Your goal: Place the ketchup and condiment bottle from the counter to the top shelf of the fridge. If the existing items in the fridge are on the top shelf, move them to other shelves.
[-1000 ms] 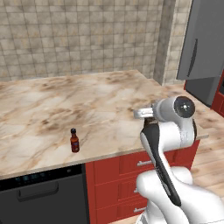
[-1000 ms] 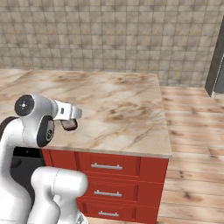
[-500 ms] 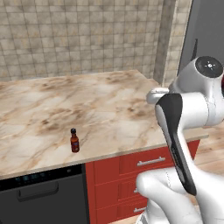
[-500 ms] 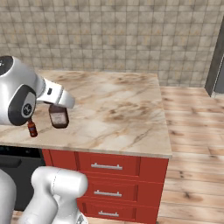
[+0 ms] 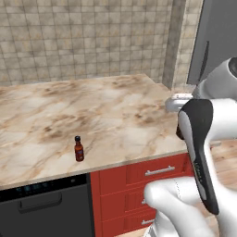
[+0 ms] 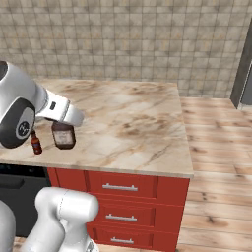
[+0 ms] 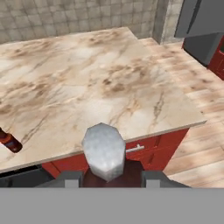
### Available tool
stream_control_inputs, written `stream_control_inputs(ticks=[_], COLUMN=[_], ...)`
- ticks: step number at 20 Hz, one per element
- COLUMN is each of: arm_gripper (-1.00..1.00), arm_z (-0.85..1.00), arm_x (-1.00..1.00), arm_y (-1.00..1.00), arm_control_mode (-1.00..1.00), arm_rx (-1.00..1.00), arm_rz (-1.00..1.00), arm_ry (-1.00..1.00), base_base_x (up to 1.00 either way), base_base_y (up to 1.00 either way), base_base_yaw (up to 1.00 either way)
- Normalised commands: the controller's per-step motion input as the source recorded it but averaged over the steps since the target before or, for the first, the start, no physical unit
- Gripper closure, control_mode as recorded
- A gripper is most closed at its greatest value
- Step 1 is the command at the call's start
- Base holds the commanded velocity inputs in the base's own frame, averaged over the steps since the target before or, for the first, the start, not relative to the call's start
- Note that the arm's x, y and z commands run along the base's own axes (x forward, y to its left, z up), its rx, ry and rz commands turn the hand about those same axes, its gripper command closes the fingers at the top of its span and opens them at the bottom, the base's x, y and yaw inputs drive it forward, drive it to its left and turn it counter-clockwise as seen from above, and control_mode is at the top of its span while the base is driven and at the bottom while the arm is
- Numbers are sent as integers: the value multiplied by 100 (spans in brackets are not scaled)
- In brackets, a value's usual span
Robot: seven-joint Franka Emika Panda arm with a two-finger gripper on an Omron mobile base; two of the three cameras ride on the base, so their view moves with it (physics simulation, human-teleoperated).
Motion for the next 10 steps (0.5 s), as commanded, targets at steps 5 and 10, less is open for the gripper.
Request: stream_control_inputs(ticks=[5, 10], arm_gripper=[100, 100], arm_z=[8, 0], arm_x=[-72, 0], arm_y=[-59, 0], arm_control_mode=[-100, 100], arm_rx=[5, 0], arm_rz=[-3, 0], arm_ry=[-22, 0], base_base_x=[0, -37], base_base_y=[0, -100], base_base_yaw=[0, -7])
